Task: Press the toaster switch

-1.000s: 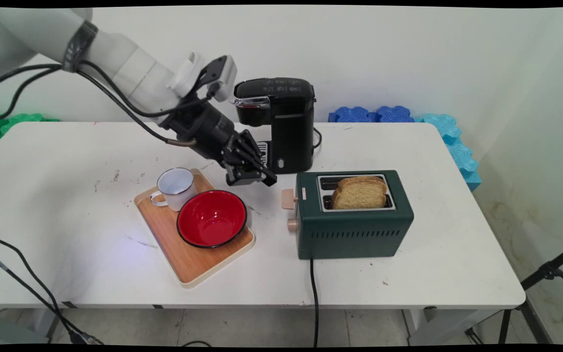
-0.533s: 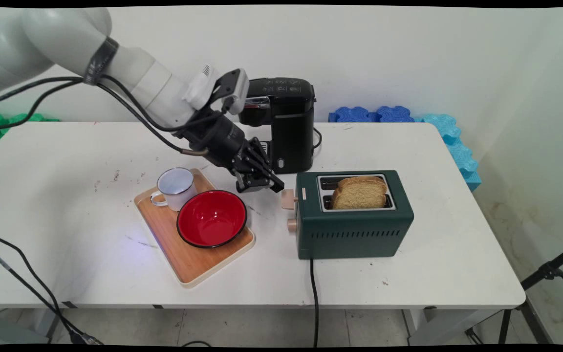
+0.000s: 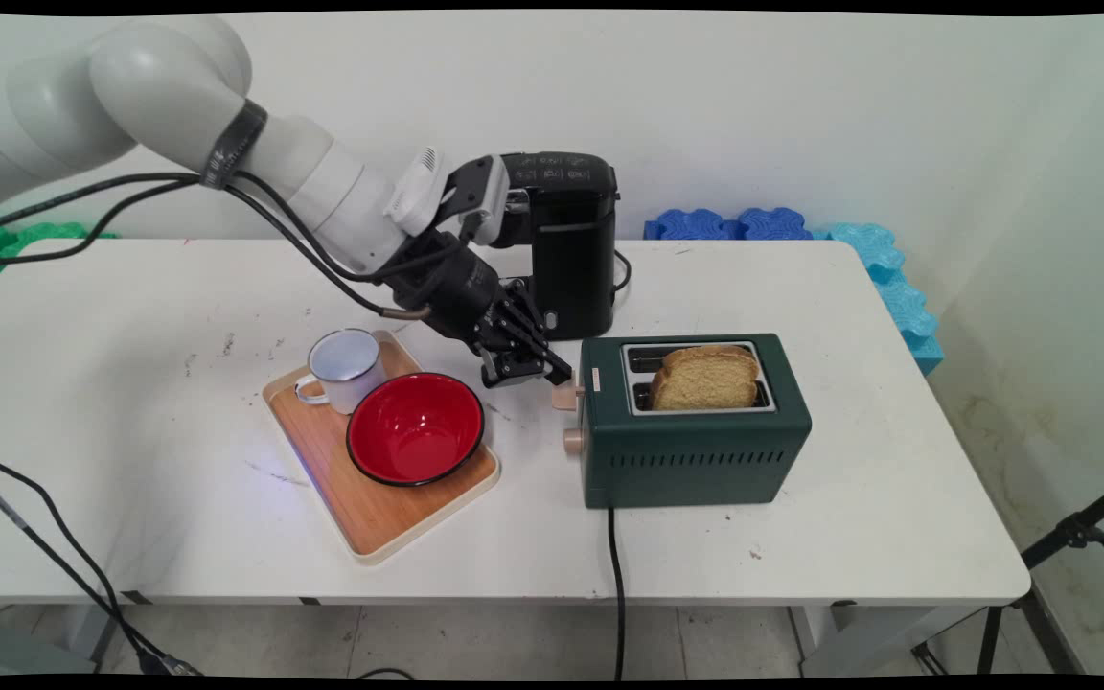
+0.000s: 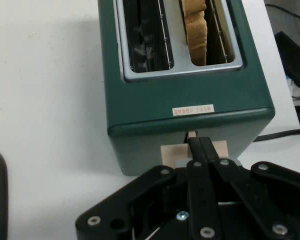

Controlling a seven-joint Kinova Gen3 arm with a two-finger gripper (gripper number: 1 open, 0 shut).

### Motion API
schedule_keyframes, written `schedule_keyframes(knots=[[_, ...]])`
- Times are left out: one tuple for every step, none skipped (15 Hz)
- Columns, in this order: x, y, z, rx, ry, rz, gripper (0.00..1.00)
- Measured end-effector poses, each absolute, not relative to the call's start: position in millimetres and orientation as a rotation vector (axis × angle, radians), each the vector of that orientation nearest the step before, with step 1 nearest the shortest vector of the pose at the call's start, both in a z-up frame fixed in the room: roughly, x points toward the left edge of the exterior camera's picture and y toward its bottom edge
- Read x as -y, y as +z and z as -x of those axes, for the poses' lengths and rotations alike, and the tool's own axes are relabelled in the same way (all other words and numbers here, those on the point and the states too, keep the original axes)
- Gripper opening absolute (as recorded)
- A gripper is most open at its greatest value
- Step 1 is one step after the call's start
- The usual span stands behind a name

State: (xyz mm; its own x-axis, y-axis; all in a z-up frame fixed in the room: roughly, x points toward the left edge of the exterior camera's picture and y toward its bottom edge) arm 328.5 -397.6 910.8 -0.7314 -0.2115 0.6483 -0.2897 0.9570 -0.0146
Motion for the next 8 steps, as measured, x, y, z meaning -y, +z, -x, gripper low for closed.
schedule_keyframes(knots=[[398.3,908.9,-327.3,2.416,0.151,-0.350,0.00],[399.1,906.7,-325.9,2.416,0.154,-0.349,0.00],[399.8,904.6,-324.6,2.416,0.156,-0.350,0.00],[400.3,902.9,-323.8,2.416,0.157,-0.352,0.00],[400.9,900.9,-323.0,2.416,0.158,-0.356,0.00],[401.4,899.1,-322.6,2.416,0.158,-0.360,0.00],[401.8,896.9,-322.3,2.416,0.158,-0.365,0.00],[402.2,895.0,-322.1,2.416,0.158,-0.371,0.00]])
